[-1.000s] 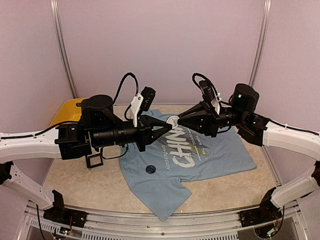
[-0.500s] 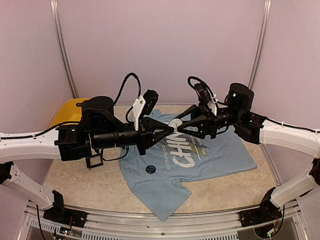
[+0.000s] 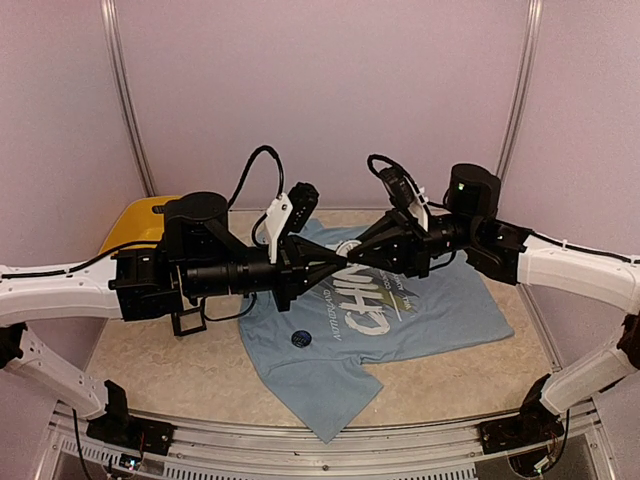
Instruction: Pin the brooch onto the clothing
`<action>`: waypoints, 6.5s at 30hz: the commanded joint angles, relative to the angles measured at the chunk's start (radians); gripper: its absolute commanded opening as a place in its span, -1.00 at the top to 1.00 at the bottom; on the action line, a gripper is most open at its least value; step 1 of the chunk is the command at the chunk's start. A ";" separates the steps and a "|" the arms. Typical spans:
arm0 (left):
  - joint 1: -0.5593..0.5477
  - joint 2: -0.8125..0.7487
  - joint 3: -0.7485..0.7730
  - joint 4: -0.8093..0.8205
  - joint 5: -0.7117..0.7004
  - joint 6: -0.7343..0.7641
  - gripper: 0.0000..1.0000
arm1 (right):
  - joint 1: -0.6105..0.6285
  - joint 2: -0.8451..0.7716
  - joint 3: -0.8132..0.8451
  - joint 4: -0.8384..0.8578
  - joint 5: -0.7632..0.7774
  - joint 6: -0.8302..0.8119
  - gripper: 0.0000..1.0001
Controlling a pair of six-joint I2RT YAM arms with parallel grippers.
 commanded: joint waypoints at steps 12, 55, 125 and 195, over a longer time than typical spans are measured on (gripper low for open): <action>-0.015 -0.065 -0.020 0.009 -0.035 0.027 1.00 | -0.001 -0.064 0.001 -0.157 -0.117 -0.261 0.08; -0.014 -0.030 -0.001 -0.009 -0.039 0.013 1.00 | -0.001 -0.019 0.023 -0.081 -0.003 -0.089 1.00; 0.207 0.703 0.109 -0.218 0.043 0.286 0.03 | -0.175 0.327 -0.205 -0.001 0.485 -0.077 1.00; 0.229 0.487 -0.117 0.069 0.182 0.098 0.68 | -0.003 0.525 -0.486 0.725 0.282 -0.430 1.00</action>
